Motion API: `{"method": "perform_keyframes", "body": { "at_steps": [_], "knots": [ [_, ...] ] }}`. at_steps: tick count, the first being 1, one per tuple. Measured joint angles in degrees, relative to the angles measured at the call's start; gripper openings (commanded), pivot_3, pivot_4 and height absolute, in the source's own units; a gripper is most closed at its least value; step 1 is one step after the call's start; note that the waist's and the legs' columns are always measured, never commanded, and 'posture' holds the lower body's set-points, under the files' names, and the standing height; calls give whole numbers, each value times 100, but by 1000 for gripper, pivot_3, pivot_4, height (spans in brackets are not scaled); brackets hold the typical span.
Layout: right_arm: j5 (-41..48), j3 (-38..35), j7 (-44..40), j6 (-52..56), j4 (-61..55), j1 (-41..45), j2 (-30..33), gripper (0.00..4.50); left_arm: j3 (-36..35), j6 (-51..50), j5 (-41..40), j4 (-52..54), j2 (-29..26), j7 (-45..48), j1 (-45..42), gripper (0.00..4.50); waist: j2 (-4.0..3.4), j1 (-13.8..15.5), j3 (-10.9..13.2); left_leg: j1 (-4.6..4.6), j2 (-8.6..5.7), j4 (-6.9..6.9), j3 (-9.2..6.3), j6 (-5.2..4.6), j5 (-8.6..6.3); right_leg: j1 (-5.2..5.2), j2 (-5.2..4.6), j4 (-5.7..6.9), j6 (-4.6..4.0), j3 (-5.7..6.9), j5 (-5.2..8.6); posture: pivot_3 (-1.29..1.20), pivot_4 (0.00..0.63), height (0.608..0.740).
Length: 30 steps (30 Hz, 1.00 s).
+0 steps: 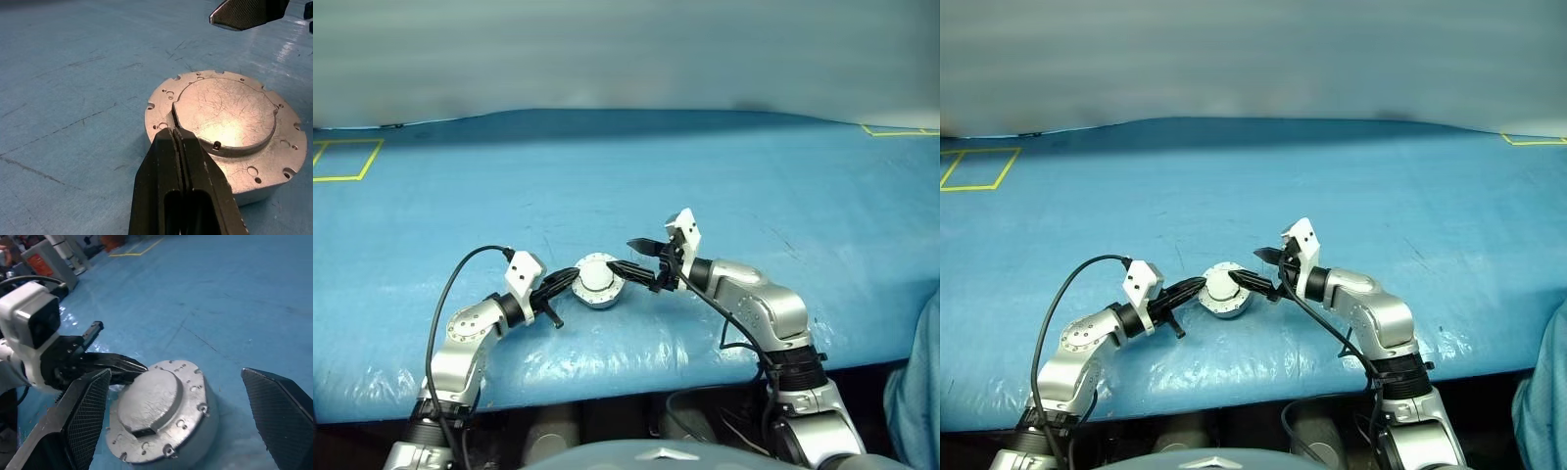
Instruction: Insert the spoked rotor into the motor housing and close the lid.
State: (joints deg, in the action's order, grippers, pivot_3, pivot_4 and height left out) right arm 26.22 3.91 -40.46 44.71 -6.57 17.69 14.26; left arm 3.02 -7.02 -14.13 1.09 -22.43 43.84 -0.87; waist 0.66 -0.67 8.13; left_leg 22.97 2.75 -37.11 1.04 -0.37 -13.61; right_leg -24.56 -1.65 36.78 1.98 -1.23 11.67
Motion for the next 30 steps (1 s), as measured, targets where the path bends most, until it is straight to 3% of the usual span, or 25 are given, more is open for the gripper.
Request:
{"method": "perform_keyframes", "body": {
  "at_steps": [10,18,21,28,30],
  "knots": [
    [1104,-517,592,1736,-54,-477,-492,4494,10,10,3,0,0,-3,-5,0,0,-8,1,2,1,-3,-1,0,0,1,0,-1,1,-2,0,0,150,740],
    [1607,-1014,1005,2316,357,-443,-996,4494,10,19,3,1,-2,-4,0,0,-1,-11,2,3,1,-1,-4,-1,0,0,1,-2,1,-1,0,0,150,740],
    [1719,-1096,1115,2369,468,-407,-1071,3917,11,21,4,1,-1,-6,8,0,-1,-11,2,4,0,-1,-3,-1,0,0,1,-5,2,-1,0,0,150,740],
    [1988,-1469,1300,2560,669,-343,-1195,1556,3,14,38,0,-15,-19,29,0,-3,-20,4,13,1,3,-4,-1,-1,-7,4,-6,2,0,0,0,150,740],
    [2090,-1601,1324,2588,713,-314,-1232,1146,15,20,48,1,-13,-11,34,0,-3,-23,4,14,1,3,-5,-1,-1,-6,4,-7,2,-1,0,0,150,740]
  ]
}}
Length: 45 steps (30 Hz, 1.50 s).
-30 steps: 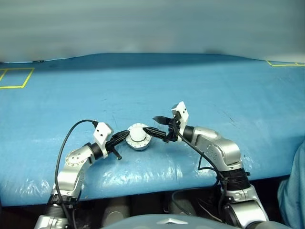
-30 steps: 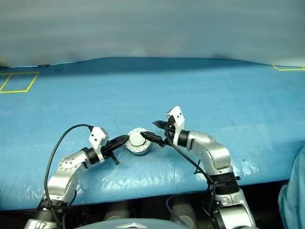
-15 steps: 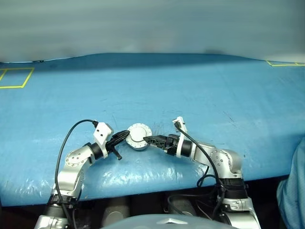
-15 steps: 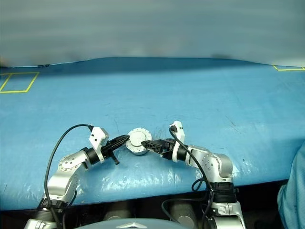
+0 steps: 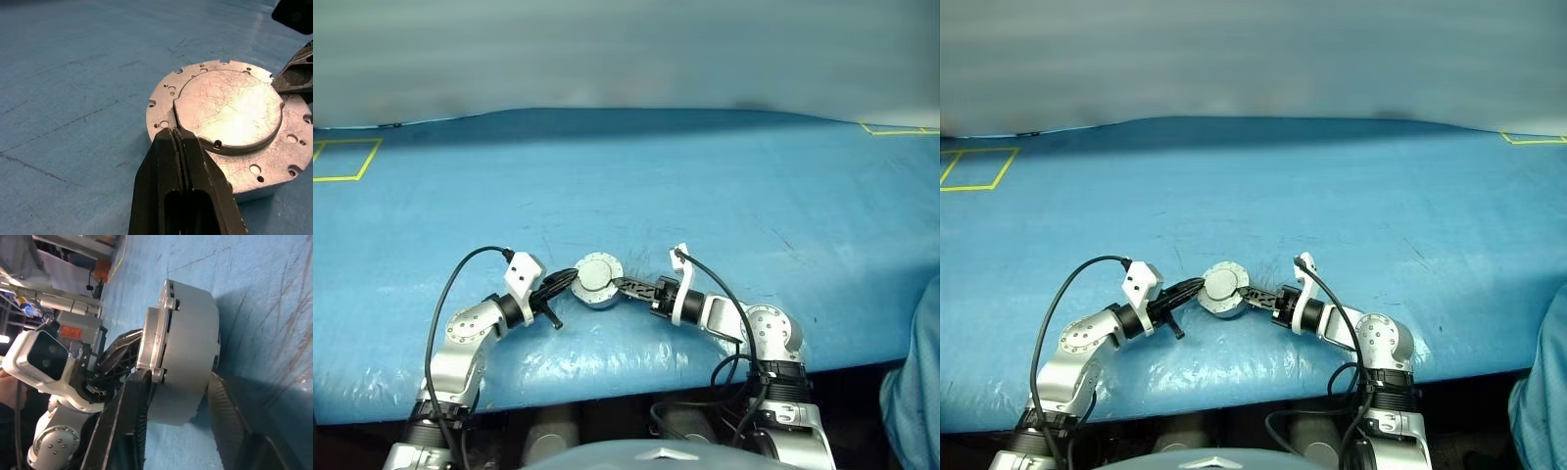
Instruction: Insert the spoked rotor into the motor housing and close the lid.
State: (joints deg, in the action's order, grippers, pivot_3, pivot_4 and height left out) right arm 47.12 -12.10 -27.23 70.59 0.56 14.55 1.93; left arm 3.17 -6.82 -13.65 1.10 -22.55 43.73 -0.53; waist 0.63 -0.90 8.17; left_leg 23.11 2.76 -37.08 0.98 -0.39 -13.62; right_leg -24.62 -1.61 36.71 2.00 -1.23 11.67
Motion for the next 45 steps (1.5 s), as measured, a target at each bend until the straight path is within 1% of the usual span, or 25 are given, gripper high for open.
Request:
{"method": "perform_keyframes", "body": {
  "at_steps": [8,11,13,15,17,19,21,22,24,25,27,30,31,32,40,45],
  "knots": [
    [60,41,74,-10,44,14,26,1146,3,-4,3,0,3,-8,5,0,0,-28,0,0,0,-1,-1,0,0,0,0,0,0,0,0,0,150,740],
    [88,34,97,-4,45,19,9,1146,-79,-35,-81,-1,142,-54,23,0,0,-42,0,-1,0,-2,-1,0,0,1,0,1,0,0,0,0,150,740],
    [160,-38,163,19,75,22,-57,1146,-242,-170,-345,-1,375,-141,65,0,4,-64,6,4,1,-2,-3,0,0,-2,1,1,1,1,-1,0,150,740],
    [288,-254,311,83,146,41,-206,1146,-426,-404,-779,21,617,-209,98,0,10,-73,14,18,4,-2,-7,0,0,-13,5,2,3,3,-2,0,150,740],
    [473,-475,452,121,196,84,-366,1146,-615,-714,-1251,150,763,-245,151,0,17,-97,20,53,8,-8,-12,-1,0,-45,13,7,8,4,-6,0,150,740],
    [670,-671,616,130,236,194,-494,1146,-768,-1072,-1760,347,795,-230,230,383,17,-123,21,73,8,-9,-12,-1,1,-68,16,12,40,1,-26,0,150,740],
    [888,-872,821,130,246,285,-589,1146,-911,-1371,-2237,595,833,-139,336,775,18,-126,22,77,10,-7,-14,-1,0,-71,19,11,40,3,-25,0,150,740],
    [1017,-1036,925,92,256,321,-687,1146,-939,-1491,-2497,747,908,-85,407,1146,14,-120,25,79,8,-7,-15,-2,0,-72,18,9,40,3,-25,0,150,740],
    [1252,-1231,1080,50,272,427,-793,1146,-983,-1650,-2874,867,1121,-94,490,1744,12,-118,31,81,3,-9,-14,-2,0,-72,14,7,41,1,-26,0,150,740],
    [1343,-1299,1181,-3,271,473,-843,1146,-1010,-1726,-3070,932,1244,-129,520,2192,20,-121,34,80,4,-11,-15,-2,0,-70,15,6,42,1,-26,0,150,740],
    [1492,-1345,1307,-43,271,477,-888,1146,-1043,-1825,-3280,1038,1328,-186,602,2727,20,-126,36,79,4,-11,-15,-2,0,-69,16,7,40,1,-25,0,150,740],
    [1695,-1365,1492,-62,269,477,-907,1146,-1063,-1991,-3462,1051,1394,-301,721,3785,18,-142,39,78,6,-11,-15,-2,0,-72,19,10,34,0,-21,0,150,740],
    [1789,-1357,1501,-62,262,478,-921,1146,-1059,-2059,-3511,1050,1425,-344,761,4023,18,-149,40,78,6,-11,-15,-2,0,-72,20,11,36,0,-23,0,150,740],
    [1899,-1336,1519,-62,238,482,-927,1146,-1061,-2149,-3617,1050,1478,-393,786,4456,19,-148,41,78,7,-11,-17,-2,0,-72,21,11,36,1,-23,0,150,740],
    [2441,-1215,1746,-213,181,524,-924,1146,-1233,-2567,-4255,1049,1692,-705,820,4485,19,-144,41,79,6,-16,-17,-2,0,-69,21,10,36,0,-23,0,150,740],
    [2619,-944,1753,-147,110,512,-856,1146,-1494,-2806,-4970,1032,1915,-945,734,4485,20,-145,41,78,7,-16,-20,-2,0,-68,22,12,36,1,-23,0,150,740]
  ]
}}
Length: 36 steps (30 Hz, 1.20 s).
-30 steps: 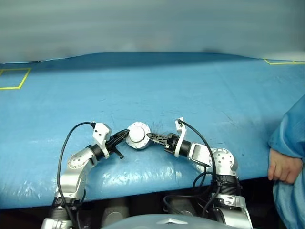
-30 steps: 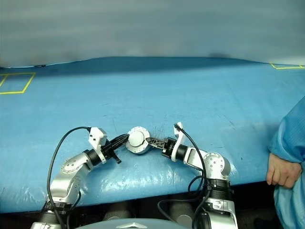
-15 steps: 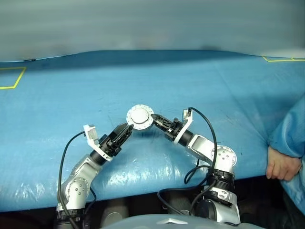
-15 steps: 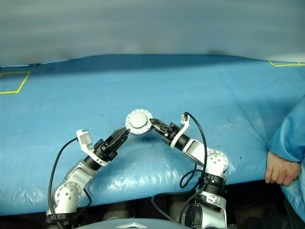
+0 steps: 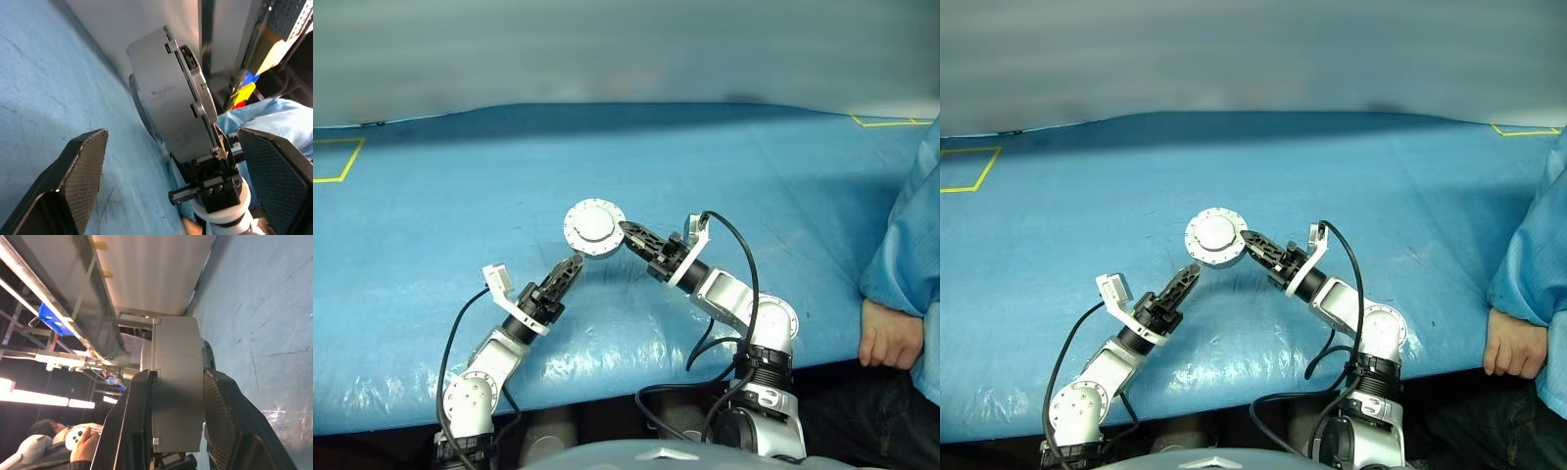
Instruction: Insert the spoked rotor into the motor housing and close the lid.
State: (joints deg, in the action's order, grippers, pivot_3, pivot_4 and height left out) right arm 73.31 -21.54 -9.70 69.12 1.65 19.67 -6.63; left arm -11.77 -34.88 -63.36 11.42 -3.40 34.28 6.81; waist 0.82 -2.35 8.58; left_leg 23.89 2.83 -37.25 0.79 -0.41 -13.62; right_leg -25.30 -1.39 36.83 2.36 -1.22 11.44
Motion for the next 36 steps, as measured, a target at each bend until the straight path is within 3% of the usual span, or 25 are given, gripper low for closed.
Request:
{"method": "perform_keyframes", "body": {
  "at_steps": [15,22,31,36],
  "knots": [
    [331,723,17,24,-234,-284,163,1146,-89,-99,-281,-238,98,-162,-477,4485,1,11,0,1,-6,-12,-4,0,0,9,-2,-1,-6,-1,3,0,150,740],
    [416,774,58,-58,-249,-284,196,1146,-108,-82,-361,-253,193,-12,-461,2786,1,10,0,1,-6,-14,-4,0,0,10,-1,-1,-12,-2,6,0,150,740],
    [375,898,77,-251,-244,-283,224,1146,-140,-123,-581,-253,231,-300,-454,2766,2,15,0,1,-7,-20,-8,0,0,15,-1,0,-7,-1,3,0,150,740],
    [7,1028,-152,-601,-261,-282,361,2792,-132,-67,-452,-285,284,-403,-459,2764,2,16,0,-1,-10,-27,-11,0,0,22,-1,-1,-11,-2,6,0,150,740]
  ]
}}
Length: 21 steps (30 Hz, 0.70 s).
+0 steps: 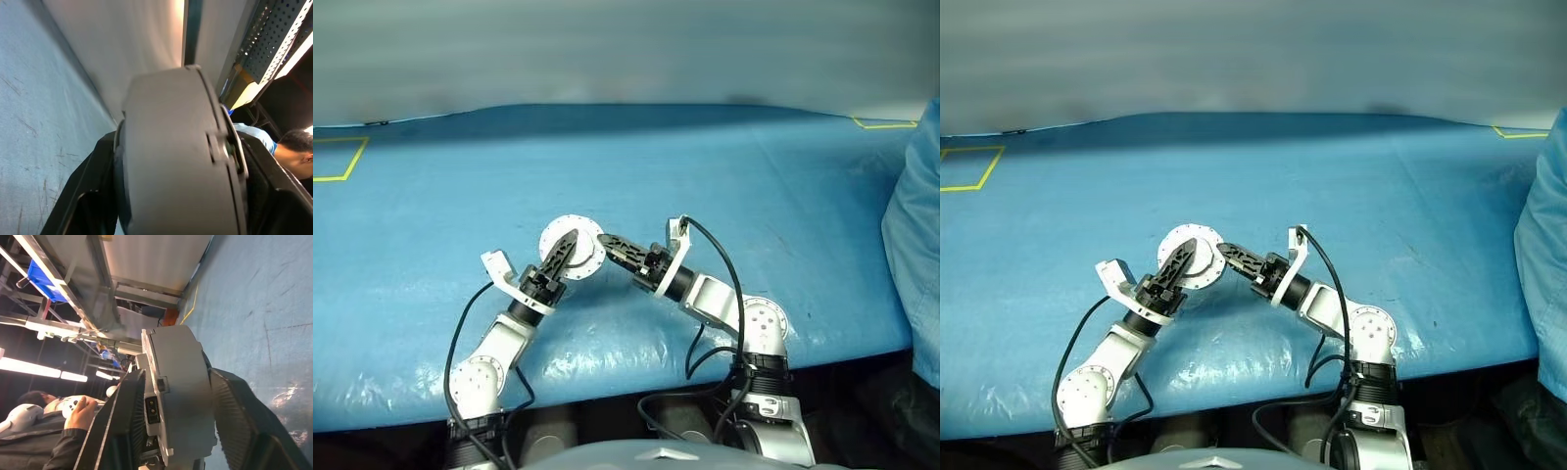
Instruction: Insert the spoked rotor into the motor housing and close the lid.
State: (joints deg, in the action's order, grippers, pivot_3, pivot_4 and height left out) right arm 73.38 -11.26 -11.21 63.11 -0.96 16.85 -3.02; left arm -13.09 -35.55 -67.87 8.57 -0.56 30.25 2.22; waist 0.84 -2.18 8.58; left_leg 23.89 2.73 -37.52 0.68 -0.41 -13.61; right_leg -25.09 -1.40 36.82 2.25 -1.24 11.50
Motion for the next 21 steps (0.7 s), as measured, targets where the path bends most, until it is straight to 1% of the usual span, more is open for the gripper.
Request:
{"method": "perform_keyframes", "body": {
  "at_steps": [3,9,12,16,21],
  "knots": [
    [-272,66,-52,-353,-121,3,0,3749,-54,73,98,-173,1,-61,-2,2764,0,-5,0,-1,0,-1,-2,0,0,0,1,1,0,1,0,0,150,740],
    [-852,135,-114,-997,-167,5,-38,3749,-163,374,360,-189,99,-208,-112,2764,1,8,1,1,-1,-3,-4,0,0,3,0,-1,1,1,-1,0,150,740],
    [-1295,194,-115,-1286,-95,32,71,3749,-489,1127,727,-295,385,-743,-604,2764,11,30,7,1,-3,-24,-14,0,0,15,2,0,3,3,-3,0,150,740],
    [-1534,187,-151,-1418,-88,31,133,3749,-935,1922,1143,-323,391,-1281,-1089,2764,12,10,8,-7,-4,-25,-17,-1,-1,31,3,-8,5,3,-5,0,150,740],
    [-1735,282,-374,-1512,-117,6,245,3749,-1438,2810,2069,-636,327,-2397,-1352,2764,16,14,10,-6,-6,-24,-22,-2,-2,34,2,-14,14,3,-10,0,150,740]
  ]
}}
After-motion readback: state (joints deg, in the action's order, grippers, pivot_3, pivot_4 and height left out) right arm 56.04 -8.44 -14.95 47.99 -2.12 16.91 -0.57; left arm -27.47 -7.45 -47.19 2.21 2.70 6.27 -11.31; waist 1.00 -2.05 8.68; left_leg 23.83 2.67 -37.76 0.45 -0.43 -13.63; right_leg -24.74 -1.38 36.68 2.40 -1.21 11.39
